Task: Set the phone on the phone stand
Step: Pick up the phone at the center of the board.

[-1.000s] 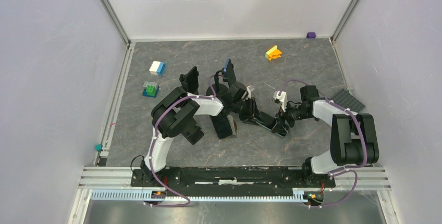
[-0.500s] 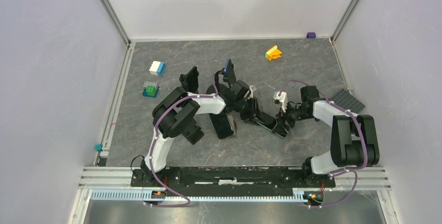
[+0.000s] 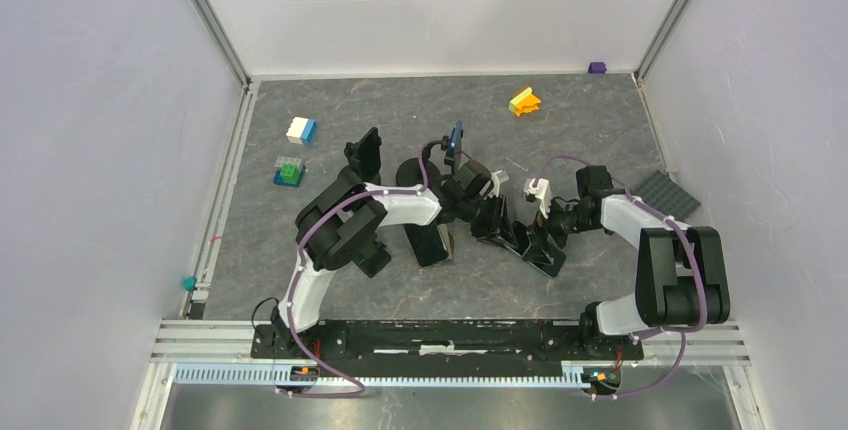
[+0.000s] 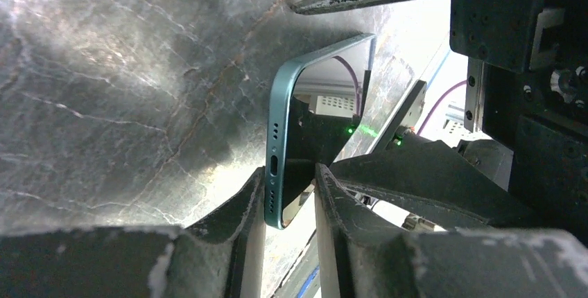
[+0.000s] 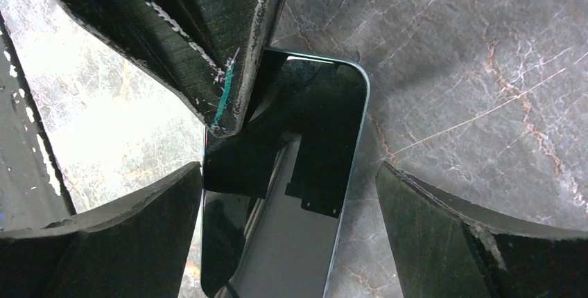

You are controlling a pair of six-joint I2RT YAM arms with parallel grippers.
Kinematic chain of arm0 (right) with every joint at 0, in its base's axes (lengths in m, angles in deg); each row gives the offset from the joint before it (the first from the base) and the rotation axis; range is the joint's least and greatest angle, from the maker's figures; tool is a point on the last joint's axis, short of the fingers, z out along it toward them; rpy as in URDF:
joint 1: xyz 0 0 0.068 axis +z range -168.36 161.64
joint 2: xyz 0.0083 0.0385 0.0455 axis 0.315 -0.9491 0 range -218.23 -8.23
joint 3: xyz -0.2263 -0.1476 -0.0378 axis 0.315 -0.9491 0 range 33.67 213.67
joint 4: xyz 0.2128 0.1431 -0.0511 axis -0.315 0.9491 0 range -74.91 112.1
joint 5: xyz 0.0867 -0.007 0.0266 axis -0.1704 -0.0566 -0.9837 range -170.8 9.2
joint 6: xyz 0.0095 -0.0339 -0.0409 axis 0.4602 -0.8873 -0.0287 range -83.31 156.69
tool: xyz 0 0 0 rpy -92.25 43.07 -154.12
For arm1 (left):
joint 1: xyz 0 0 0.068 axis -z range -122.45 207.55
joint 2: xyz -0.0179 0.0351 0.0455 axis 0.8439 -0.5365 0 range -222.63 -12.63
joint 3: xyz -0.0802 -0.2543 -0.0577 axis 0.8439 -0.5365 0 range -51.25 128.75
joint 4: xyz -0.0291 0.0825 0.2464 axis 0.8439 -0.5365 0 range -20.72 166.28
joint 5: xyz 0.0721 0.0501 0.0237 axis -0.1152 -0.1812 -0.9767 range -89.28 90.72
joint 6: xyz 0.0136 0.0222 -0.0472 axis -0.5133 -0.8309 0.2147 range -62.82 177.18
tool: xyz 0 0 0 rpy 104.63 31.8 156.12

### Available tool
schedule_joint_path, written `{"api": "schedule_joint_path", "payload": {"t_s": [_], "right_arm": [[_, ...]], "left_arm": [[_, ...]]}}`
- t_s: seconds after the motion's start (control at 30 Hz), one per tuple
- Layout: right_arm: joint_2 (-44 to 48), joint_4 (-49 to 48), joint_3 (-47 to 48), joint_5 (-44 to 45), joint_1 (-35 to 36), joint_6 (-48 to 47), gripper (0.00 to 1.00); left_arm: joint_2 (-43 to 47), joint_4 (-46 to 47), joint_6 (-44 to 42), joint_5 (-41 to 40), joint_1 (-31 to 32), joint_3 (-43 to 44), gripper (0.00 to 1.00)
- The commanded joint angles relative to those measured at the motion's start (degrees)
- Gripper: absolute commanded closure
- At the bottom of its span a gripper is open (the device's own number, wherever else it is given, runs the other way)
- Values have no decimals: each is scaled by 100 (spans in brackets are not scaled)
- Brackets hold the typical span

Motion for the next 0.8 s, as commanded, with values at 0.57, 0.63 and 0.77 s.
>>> {"api": "schedule_joint_path", "payload": {"t_s": [0.57, 0.63, 0.77], "right_arm": [[399, 605, 74, 189, -181, -308, 2], [439, 609, 82, 180, -181, -285, 2], [523, 626, 66, 146, -178, -269, 2]], "left_arm": [[1045, 535, -556, 120, 99, -385, 98], [1100, 564, -572, 120, 91, -407, 98], [1235, 552, -665, 78, 98, -425, 98]]}}
